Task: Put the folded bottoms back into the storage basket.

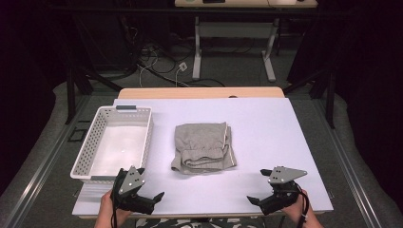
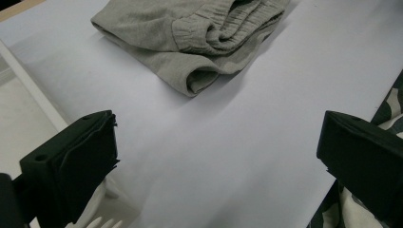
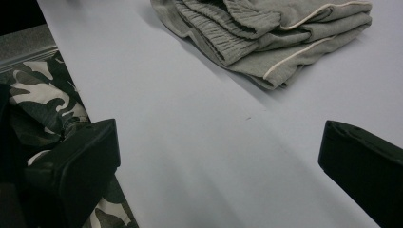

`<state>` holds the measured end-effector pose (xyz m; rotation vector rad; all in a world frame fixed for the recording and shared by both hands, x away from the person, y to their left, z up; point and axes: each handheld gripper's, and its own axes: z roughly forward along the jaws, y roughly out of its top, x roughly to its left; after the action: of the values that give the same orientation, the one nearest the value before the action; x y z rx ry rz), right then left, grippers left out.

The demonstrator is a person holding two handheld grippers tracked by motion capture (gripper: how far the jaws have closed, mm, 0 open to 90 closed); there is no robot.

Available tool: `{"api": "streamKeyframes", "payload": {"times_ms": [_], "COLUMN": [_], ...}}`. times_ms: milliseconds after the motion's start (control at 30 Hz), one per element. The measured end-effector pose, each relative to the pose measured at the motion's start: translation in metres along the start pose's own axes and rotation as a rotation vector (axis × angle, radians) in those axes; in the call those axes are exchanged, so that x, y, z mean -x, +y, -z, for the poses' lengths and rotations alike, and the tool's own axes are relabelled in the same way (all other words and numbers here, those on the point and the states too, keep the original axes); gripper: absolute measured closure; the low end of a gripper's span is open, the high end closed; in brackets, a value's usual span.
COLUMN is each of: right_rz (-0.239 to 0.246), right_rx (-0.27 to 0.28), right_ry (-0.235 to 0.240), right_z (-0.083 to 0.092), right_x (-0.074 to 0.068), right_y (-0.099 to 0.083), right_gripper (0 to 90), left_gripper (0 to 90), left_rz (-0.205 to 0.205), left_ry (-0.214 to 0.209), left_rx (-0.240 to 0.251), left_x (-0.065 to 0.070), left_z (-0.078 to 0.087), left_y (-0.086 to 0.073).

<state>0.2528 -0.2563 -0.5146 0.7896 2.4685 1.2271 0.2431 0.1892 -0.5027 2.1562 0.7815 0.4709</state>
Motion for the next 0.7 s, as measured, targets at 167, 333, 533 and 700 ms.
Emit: {"api": "streamKeyframes", "payload": {"times_ms": [167,333,533,700], "right_rz": [-0.006,-0.012,-0.027,-0.033], "right_rx": [0.000,-0.001,-0.009,-0.025], "right_ry": [-0.003,-0.006,-0.012,-0.018], "right_z": [-0.001,-0.005,-0.009,-0.013], "right_x": [0.001,0.003,0.010,0.013], "right_y": [0.002,0.006,0.013,0.016], "right_gripper": [0.0,0.0,0.0,0.0], "left_gripper": [0.0,0.0,0.0,0.0], "left_rz": [-0.013,-0.008,-0.010,-0.009], "left_ry": [-0.002,-0.001,-0.011,-0.020], "left_rx": [-0.002,0.009,0.012,0.005], "left_x": [0.002,0.002,0.003,0.006], "left_z": [-0.003,-0.007,-0.014,-0.021], "left_y": [0.005,0.010,0.021,0.027]}}
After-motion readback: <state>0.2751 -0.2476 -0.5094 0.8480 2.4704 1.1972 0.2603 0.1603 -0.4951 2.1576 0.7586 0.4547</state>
